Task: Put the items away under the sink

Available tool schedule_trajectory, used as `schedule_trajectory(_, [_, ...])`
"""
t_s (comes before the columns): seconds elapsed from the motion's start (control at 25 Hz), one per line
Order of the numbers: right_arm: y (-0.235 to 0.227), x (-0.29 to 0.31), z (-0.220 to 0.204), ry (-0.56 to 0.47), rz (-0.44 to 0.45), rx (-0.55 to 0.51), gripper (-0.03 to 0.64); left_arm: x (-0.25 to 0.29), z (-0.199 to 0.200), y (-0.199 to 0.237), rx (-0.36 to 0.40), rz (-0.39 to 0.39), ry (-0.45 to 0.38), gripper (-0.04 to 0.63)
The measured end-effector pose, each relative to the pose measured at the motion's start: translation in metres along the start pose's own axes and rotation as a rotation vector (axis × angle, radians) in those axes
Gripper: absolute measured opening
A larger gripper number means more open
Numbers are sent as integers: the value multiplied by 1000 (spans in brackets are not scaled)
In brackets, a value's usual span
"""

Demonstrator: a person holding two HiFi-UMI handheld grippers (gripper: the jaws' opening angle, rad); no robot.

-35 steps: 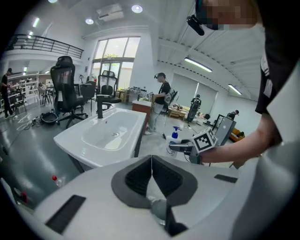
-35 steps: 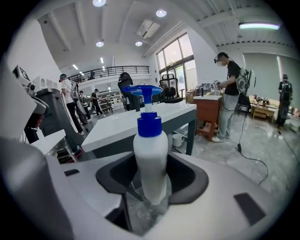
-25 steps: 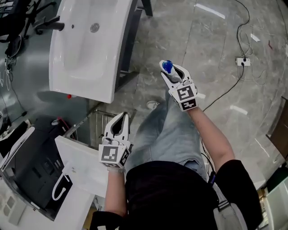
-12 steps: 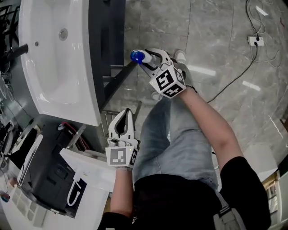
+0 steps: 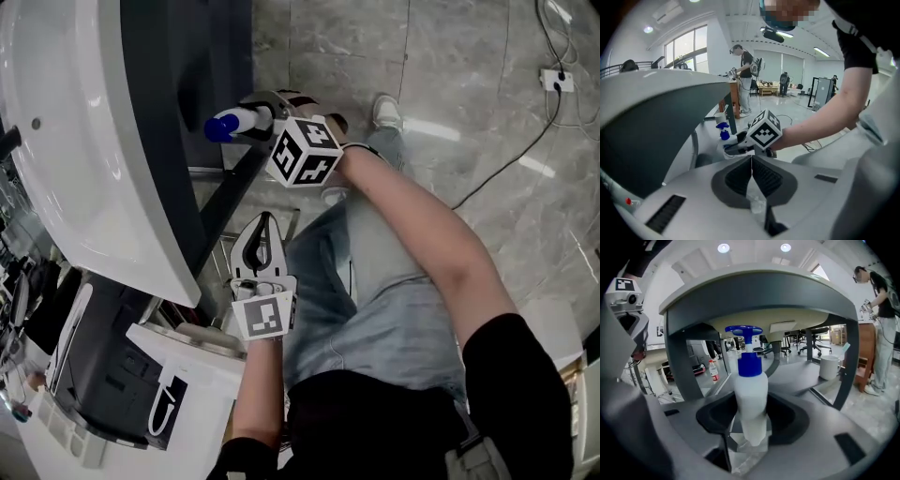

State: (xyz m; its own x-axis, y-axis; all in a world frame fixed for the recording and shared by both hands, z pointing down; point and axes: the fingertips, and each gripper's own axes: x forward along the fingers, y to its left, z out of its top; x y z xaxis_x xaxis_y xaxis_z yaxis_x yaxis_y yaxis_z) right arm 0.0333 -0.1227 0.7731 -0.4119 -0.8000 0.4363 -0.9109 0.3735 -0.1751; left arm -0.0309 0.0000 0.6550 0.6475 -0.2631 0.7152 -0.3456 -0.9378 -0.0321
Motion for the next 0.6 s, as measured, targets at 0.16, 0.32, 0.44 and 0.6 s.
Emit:
schedule_trajectory(0.16, [-7,32,3,-29,33,-30,212,22,-9,3,3,31,-20,23])
schedule_trajectory(0.32, [-11,57,16,-71,60,-33,212,31,-17,10,-13,65,-16,23])
schedule_trajectory(0.44, [-12,74,26,-99,83,-60,212,35,-23,16,-25,89,-7,23])
schedule_trajectory(0.6, [-14,97,28,-108,120,-97,210,40,-30,28,-43,125,5,23])
